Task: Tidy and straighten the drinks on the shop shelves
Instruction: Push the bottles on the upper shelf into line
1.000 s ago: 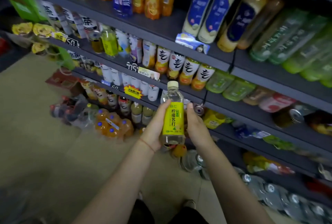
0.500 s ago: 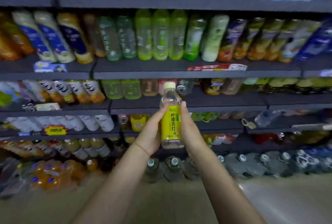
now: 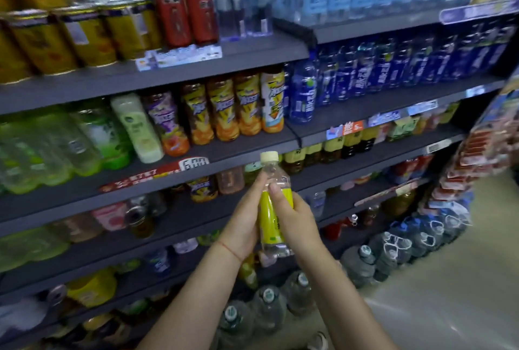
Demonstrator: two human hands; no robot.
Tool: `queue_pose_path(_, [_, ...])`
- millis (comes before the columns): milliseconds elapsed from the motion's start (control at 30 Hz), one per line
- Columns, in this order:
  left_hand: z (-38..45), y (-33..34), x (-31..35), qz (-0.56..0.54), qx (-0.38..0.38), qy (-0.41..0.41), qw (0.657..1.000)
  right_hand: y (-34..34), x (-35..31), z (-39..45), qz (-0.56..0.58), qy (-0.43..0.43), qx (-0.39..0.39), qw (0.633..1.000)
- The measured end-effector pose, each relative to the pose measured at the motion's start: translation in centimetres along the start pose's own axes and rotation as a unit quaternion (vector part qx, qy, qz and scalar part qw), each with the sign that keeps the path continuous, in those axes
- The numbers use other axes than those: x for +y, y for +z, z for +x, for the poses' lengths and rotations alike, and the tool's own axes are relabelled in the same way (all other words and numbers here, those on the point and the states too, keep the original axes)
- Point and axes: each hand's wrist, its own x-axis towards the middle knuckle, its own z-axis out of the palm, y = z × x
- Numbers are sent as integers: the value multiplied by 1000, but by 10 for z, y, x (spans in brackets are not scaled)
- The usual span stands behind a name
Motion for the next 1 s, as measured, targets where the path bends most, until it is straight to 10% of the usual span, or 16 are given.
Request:
queue_pose_path(600, [337, 335, 2, 64, -103, 88, 989, -346, -101, 303, -14, -122, 33, 992])
queue_pose_path(1000, [456, 554, -62, 127, 96, 250, 955, -605, -128, 436, -17, -261, -29, 965])
